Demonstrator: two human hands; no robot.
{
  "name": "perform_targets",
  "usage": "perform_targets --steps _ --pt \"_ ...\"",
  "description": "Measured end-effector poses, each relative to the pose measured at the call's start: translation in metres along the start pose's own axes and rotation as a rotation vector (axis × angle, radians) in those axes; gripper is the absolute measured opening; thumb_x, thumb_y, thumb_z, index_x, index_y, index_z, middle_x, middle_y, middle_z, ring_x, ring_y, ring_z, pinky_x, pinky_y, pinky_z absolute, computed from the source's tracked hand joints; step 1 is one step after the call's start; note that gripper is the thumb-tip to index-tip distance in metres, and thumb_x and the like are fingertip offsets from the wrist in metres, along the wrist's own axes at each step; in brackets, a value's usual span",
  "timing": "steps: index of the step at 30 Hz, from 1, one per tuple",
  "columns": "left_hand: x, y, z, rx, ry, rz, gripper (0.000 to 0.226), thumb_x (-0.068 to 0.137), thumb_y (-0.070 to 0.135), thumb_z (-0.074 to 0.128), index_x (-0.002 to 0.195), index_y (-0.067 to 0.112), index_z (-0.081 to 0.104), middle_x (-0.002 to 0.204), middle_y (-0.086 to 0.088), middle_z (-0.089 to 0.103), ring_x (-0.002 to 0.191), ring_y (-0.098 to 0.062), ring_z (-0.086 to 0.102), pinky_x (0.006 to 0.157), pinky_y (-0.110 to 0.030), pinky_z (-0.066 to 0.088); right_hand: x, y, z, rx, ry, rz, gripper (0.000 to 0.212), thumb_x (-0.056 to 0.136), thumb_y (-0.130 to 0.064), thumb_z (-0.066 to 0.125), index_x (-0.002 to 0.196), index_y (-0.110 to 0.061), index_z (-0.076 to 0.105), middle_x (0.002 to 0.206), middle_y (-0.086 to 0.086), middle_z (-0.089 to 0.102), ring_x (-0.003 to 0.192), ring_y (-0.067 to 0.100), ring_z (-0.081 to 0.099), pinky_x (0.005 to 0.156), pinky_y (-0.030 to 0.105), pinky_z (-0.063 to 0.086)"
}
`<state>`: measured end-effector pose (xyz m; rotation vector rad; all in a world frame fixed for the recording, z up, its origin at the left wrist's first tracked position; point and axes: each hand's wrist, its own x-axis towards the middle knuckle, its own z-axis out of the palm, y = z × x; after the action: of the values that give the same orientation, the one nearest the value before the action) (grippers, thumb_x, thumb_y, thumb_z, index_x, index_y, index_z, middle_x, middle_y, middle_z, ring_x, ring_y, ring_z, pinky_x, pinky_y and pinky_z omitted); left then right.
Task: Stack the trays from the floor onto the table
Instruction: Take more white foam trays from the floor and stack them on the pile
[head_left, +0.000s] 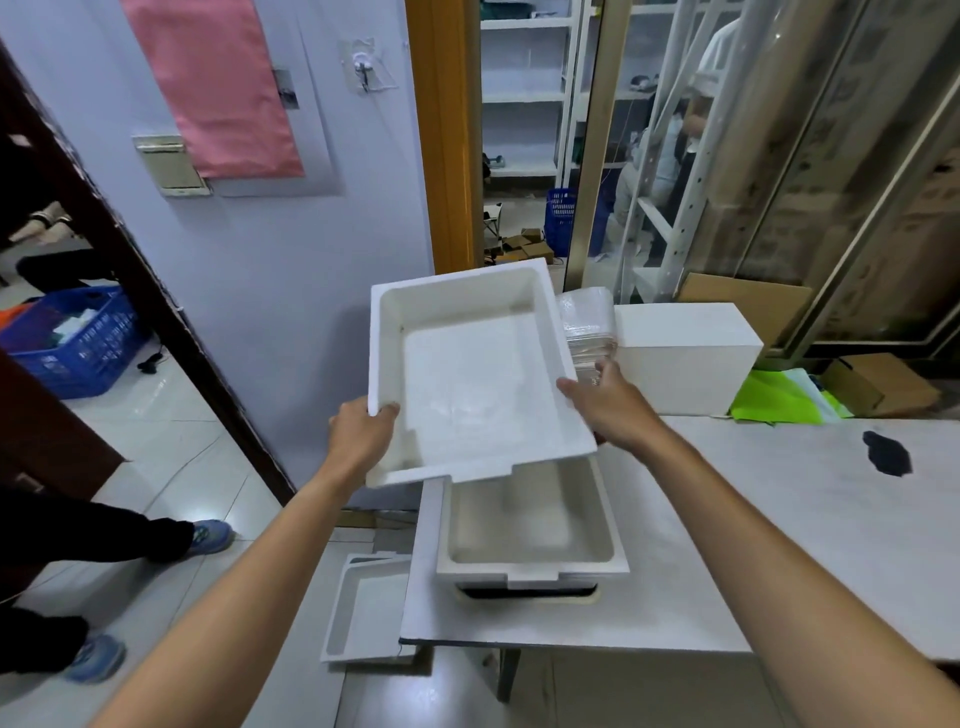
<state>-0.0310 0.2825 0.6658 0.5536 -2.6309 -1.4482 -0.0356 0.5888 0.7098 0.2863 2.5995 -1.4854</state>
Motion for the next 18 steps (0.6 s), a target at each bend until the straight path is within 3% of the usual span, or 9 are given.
perform_targets --steps 3,4,7,9,11,15,18 --pt "0.0 0.0 0.004 -0.007 -0.029 -0.046 0.027 0.098 0.029 0.056 0.113 0.013 0.071 0.1 -0.004 0.07 0.101 -0.03 0.063 0.082 -0.038 0.053 -0.019 0.014 0.014 -0.054 -0.064 0.001 0.059 0.099 -0.038 0.045 0.151 -0.02 0.023 0.136 0.008 0.051 0.062 0.034 0.074 0.062 0.041 0.062" --pt "-0.001 0.0 0.007 -0.001 -0.046 -0.046 0.023 0.098 0.028 0.056 0.107 0.014 0.071 0.097 -0.003 0.069 0.098 -0.03 0.063 0.078 -0.036 0.051 -0.023 0.019 0.018 -0.098 -0.052 -0.003 0.057 0.1 -0.032 0.039 0.152 -0.021 0.02 0.135 0.007 0.051 0.057 0.032 0.073 0.064 0.042 0.062" --pt "-0.006 0.0 0.015 0.039 -0.113 -0.064 0.019 0.097 0.027 0.056 0.09 0.014 0.067 0.091 -0.005 0.069 0.087 -0.028 0.063 0.064 -0.03 0.045 -0.027 0.034 0.026 -0.203 0.064 0.01 0.061 0.093 -0.025 0.033 0.153 -0.028 0.018 0.125 0.008 0.061 0.082 0.036 0.07 0.081 0.05 0.058" --pt "-0.008 0.0 0.018 0.059 -0.167 -0.08 0.021 0.094 0.025 0.057 0.085 0.01 0.067 0.085 -0.005 0.068 0.077 -0.027 0.059 0.061 -0.029 0.042 -0.028 0.041 0.025 -0.205 0.106 0.026 0.063 0.094 -0.023 0.034 0.154 -0.035 0.019 0.123 0.008 0.063 0.098 0.034 0.063 0.089 0.047 0.053" --pt "-0.009 0.002 0.019 0.057 -0.216 -0.083 0.024 0.09 0.024 0.059 0.086 0.003 0.069 0.085 -0.009 0.068 0.071 -0.027 0.054 0.061 -0.029 0.041 -0.029 0.047 0.02 -0.213 0.119 0.032 0.061 0.097 -0.021 0.036 0.154 -0.038 0.022 0.123 0.005 0.063 0.099 0.029 0.059 0.088 0.042 0.051" --pt "-0.019 0.003 0.021 0.102 -0.292 -0.048 0.02 0.091 0.022 0.061 0.085 0.007 0.072 0.076 -0.003 0.065 0.06 -0.02 0.051 0.055 -0.025 0.039 -0.034 0.06 0.01 -0.263 0.101 0.02 0.06 0.099 -0.019 0.035 0.155 -0.038 0.024 0.125 0.001 0.063 0.093 0.023 0.051 0.081 0.037 0.047" --pt "-0.025 -0.009 0.027 0.123 -0.323 -0.049 0.019 0.092 0.021 0.061 0.09 0.008 0.074 0.086 -0.005 0.07 0.065 -0.019 0.056 0.057 -0.025 0.041 -0.042 0.075 0.015 -0.293 0.081 0.034 0.06 0.102 -0.02 0.033 0.158 -0.036 0.021 0.134 0.003 0.059 0.095 0.022 0.044 0.08 0.036 0.042"
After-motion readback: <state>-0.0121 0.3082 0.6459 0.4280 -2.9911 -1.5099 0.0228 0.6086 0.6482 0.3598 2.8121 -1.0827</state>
